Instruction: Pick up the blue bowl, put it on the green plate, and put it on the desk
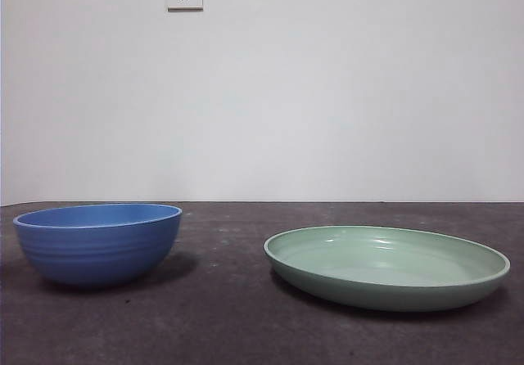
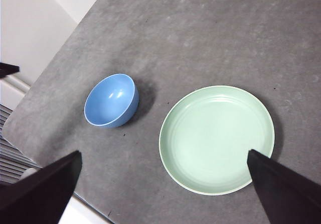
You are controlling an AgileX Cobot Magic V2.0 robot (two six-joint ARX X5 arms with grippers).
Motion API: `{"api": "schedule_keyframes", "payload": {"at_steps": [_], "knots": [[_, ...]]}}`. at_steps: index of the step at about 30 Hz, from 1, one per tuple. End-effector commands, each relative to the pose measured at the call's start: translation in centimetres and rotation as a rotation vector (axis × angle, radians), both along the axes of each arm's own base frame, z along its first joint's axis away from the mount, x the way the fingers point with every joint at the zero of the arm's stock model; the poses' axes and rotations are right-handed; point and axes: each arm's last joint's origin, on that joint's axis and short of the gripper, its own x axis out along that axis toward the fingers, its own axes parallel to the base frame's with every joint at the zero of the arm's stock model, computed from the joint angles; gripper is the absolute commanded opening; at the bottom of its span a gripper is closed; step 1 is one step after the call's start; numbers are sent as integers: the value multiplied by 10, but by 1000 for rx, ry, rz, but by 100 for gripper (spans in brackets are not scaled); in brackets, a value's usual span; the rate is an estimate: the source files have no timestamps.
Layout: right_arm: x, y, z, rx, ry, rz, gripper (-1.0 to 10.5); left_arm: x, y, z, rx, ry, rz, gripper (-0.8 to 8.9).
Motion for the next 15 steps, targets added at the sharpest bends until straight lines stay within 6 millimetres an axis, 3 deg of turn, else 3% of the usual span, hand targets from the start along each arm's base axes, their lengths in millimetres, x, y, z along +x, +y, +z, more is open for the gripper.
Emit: {"api": "schedule_keyframes", "payload": {"at_steps": [1,7,15], "knots": [[0,0,5,-7,-30,6,583,12,0,-2,67,20,38,594],[0,0,5,-7,-30,6,583,47,-4,-25,98,140,42,593],[0,0,5,-7,-30,6,583,95,-10,-72,141,323,22,590]]}}
